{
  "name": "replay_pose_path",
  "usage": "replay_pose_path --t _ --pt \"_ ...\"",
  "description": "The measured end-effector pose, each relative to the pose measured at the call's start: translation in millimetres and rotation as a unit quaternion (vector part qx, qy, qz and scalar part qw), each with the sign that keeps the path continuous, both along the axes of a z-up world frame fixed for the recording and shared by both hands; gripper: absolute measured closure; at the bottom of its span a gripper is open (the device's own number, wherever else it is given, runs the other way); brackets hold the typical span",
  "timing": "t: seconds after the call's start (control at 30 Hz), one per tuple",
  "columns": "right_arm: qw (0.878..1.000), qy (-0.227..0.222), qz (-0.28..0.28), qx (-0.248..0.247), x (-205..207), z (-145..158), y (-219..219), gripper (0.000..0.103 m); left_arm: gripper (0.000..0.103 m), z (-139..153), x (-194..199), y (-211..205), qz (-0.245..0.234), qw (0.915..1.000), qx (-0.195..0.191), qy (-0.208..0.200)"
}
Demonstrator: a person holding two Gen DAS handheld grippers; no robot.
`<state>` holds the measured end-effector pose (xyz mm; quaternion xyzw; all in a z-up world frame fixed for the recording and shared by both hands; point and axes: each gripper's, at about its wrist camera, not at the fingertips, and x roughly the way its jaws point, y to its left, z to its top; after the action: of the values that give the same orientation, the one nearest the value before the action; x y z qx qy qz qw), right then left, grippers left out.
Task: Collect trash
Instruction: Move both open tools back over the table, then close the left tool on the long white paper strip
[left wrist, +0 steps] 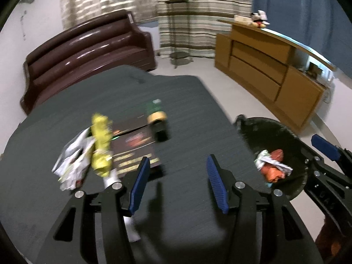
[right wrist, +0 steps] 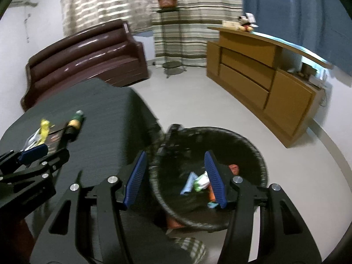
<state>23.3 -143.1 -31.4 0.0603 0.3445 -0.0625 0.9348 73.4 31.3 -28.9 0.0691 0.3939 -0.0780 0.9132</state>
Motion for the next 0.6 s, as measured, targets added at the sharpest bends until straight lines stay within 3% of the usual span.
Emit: replay_pose_path --t 0.47,0.6 --pt "0.998 0.005 0.058 -0.012 1.4 2.7 58.1 0.049 0.049 -21.1 -13.9 57.0 0.062 0.9976 0.015 0.028" --pt "0.998 0.008 0.064 -0.009 2.3 0.3 64.2 0.049 0.041 -28.2 -10.5 62.3 0.075 0.9961 0.011 0.045"
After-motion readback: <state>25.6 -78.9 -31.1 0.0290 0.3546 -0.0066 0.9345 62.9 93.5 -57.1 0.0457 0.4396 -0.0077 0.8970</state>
